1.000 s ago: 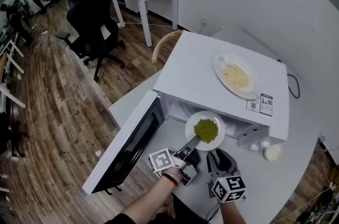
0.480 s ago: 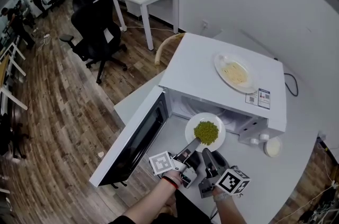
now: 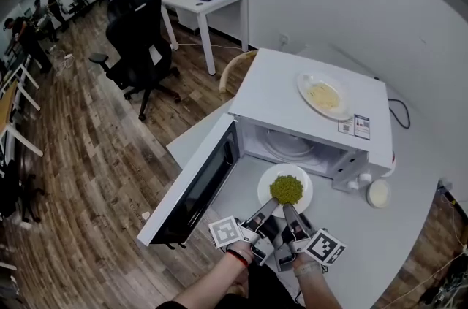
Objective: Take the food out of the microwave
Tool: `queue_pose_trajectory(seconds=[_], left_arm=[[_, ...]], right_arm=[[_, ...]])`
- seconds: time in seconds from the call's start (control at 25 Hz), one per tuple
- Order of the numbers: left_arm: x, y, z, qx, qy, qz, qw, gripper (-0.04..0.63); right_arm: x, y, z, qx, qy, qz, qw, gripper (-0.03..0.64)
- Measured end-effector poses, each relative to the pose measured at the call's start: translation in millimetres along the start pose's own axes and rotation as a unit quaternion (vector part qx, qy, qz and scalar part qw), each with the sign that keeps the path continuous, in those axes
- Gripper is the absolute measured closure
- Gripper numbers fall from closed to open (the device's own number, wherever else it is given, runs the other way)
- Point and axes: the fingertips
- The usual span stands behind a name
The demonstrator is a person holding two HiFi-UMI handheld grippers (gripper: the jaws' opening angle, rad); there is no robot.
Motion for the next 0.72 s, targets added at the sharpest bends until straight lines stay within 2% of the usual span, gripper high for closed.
queue_pose_trajectory(seconds=[0.32, 0.44, 0.6, 0.72], left_arm=[[-10, 24, 24, 0.008, -0.001, 0.012, 0.9999, 0.549], [-13, 32, 32, 0.012, -0.003, 0.020, 0.9997, 0.549], [-18, 38, 42, 0.017, -0.003, 0.022, 0.9996, 0.549], [-24, 42, 53, 0.019, -0.004, 0.022, 0.9996, 0.549]], right_arm=[[5, 17, 23, -0.006, -0.008, -0.019, 1.000, 0.486], [12, 22, 30, -0.011, -0.028, -0.040, 0.999, 0.509], [13, 32, 40, -0.007, -0.023, -0.048, 0.999, 0.516], [24, 40, 47, -0.009, -0.044, -0.051, 0.998, 0.517]])
Point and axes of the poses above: the fingertips, and each gripper's own axes: z backward along the fingers, x to its left, y out of its underside, and after that the axes turned 7 degrees about y, right-handed
